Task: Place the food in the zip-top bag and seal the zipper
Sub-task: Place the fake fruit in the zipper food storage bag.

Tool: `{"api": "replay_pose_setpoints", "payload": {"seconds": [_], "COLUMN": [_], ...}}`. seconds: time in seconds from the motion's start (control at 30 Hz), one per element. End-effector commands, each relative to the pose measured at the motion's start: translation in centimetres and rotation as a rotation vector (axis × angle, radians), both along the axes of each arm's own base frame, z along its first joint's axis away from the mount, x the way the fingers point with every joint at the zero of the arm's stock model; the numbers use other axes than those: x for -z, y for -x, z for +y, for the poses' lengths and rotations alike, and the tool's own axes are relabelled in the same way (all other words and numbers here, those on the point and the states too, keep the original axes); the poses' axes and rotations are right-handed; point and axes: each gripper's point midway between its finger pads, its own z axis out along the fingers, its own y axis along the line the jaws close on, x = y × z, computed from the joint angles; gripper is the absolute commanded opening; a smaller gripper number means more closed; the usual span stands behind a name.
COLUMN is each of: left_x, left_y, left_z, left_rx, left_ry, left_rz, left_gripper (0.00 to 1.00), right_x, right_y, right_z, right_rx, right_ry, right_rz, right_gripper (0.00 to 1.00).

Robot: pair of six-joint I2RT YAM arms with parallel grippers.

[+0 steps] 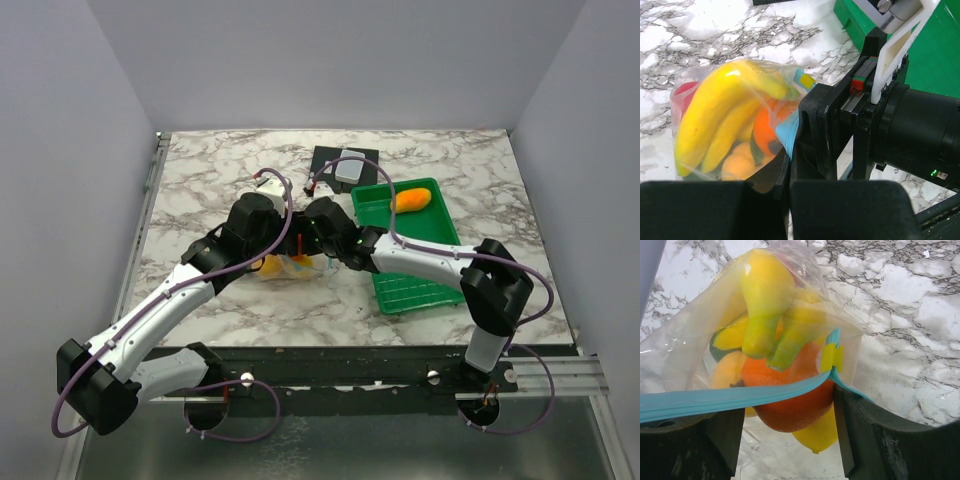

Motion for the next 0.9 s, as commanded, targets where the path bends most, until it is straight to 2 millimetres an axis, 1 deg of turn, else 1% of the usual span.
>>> {"api": "replay_pose_setpoints", "payload": {"seconds": [0.0,0.07,0.13,0.23,0.33,0.5,0.67,0.87], "left_x": [-1.0,-1.0,-1.0,-1.0,-0.9,-0.9,-0.9,-1.0], "left_y": [0.2,0.1,0.0,0.0,0.0,-0.1,-0.1,0.0], "left_z": [-0.7,-0.7,-0.6,-0.5,-0.5,-0.4,-0.4,-0.4], "left_rx": [0.032,0.026,0.02,0.016,0.012,0.008,0.007,0.007], "left_ry": [0.038,0.035,0.031,0.029,0.028,0.027,0.028,0.029], "left_rz": [-0.026,-0.027,-0.028,-0.029,-0.029,-0.029,-0.031,-0.03], "left_gripper": [0.0,0.0,0.0,0.0,0.0,0.0,0.0,0.0], "right_x": [-1.3,-2.3,-3.2,-4.6,-5.7,-6.9,-8.1,-9.3], "right_y": [-0.7,-0.6,-0.4,0.0,0.4,0.9,1.3,1.9], "right_z": [-0.1,-0.4,-0.5,-0.8,-1.8,-3.7,-6.9,-10.1], "right_rx": [0.038,0.038,0.027,0.015,0.015,0.038,0.114,0.181], "right_ry": [-0.008,-0.019,-0.031,-0.044,-0.04,-0.014,0.02,0.043], "right_rz": [-0.044,-0.061,-0.074,-0.087,-0.104,-0.125,-0.155,-0.186], "right_gripper": [0.61,0.7,0.77,0.83,0.87,0.9,0.91,0.91]}}
